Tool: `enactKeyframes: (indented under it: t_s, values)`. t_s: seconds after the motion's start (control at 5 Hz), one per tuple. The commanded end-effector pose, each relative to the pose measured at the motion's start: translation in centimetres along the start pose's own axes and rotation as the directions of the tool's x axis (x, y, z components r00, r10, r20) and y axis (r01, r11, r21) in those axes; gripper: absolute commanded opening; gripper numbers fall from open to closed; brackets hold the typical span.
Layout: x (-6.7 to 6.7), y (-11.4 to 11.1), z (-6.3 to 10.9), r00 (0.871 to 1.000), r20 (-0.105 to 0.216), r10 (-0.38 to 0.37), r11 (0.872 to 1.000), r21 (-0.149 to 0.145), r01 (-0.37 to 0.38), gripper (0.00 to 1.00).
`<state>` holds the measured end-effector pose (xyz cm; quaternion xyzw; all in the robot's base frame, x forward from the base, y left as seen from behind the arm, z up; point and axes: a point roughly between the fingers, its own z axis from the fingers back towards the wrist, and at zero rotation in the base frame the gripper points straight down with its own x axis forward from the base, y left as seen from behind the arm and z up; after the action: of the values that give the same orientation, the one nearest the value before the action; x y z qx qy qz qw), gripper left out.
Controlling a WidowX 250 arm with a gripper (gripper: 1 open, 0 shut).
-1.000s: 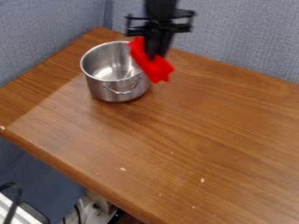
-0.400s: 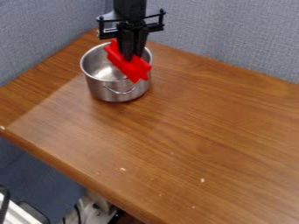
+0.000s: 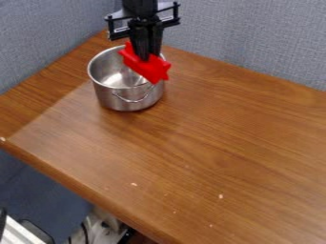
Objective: Put the red object in the metal pot
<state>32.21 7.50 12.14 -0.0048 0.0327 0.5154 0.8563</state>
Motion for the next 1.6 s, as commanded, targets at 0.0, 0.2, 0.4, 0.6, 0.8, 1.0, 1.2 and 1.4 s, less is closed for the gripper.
enactKeyframes:
  t_s: [0.0,0.2,0.4,0.6,0.8,1.0,1.2,1.4]
  values:
    - [-1.3,-1.5,2.2,0.998,0.004,-0.066,0.995,-0.069,0.067,0.0]
    - [-3.0,-3.0,2.4,0.986,-0.02,-0.163,0.983,-0.089,0.161,0.0]
    - [-1.4,-1.9,1.8,0.989,-0.014,-0.145,0.985,-0.101,0.143,0.0]
    - [0.5,-0.6,1.2,0.994,-0.017,-0.112,0.988,-0.107,0.109,0.0]
    - [-0.2,-0.3,1.0,0.987,-0.036,-0.154,0.982,-0.118,0.149,0.0]
    - [-2.1,-2.1,1.3,0.963,-0.063,-0.261,0.955,-0.162,0.248,0.0]
    - [-3.6,-4.1,1.2,0.945,-0.079,-0.316,0.935,-0.196,0.296,0.0]
    - [-2.4,-3.2,1.0,0.953,-0.085,-0.292,0.942,-0.197,0.272,0.0]
